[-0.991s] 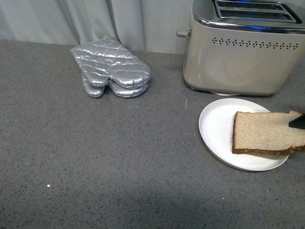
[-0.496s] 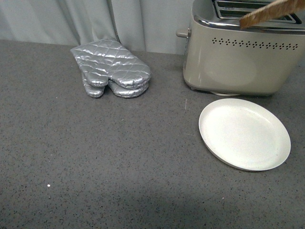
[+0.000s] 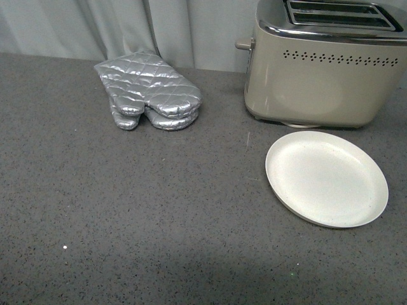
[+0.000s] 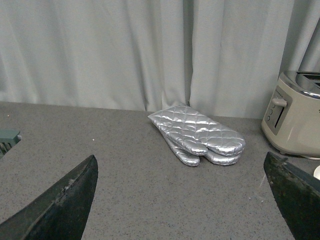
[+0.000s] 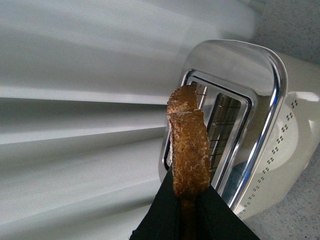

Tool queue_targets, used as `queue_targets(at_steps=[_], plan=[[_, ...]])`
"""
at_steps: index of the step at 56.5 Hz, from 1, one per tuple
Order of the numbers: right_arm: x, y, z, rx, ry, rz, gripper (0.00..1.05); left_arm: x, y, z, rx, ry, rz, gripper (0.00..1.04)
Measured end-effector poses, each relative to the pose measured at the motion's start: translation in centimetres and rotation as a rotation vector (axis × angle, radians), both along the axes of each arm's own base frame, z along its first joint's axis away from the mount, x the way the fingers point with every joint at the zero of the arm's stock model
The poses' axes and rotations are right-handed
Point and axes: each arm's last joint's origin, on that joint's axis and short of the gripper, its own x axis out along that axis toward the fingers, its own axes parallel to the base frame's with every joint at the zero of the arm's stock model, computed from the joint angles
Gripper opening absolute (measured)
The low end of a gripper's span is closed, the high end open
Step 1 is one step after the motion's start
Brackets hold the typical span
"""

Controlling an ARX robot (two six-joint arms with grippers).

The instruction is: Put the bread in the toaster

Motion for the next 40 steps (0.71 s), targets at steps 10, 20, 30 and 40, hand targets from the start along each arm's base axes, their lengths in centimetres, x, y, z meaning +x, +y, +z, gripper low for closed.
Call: queue_targets(at_steps=[10,20,30,40], plan=[[1.0,1.1,-1.3,0.027,0.047,-0.024,0.01,0.0,0.0,0.0,0.000,0.000,0.000,0.98],[1.5,1.9,-2.0,0.044,0.068,-0.031,0.01,0.0,0.0,0.0,0.000,0.000,0.000,0.98],[2.2,2.1,-2.7,0.044,0.086,-0.041,0.01,0.0,0.0,0.0,0.000,0.000,0.000,0.98],[3.0,2.1,-3.1,0.044,0.107,-0.049,0.01,0.0,0.0,0.0,0.000,0.000,0.000,0.98]])
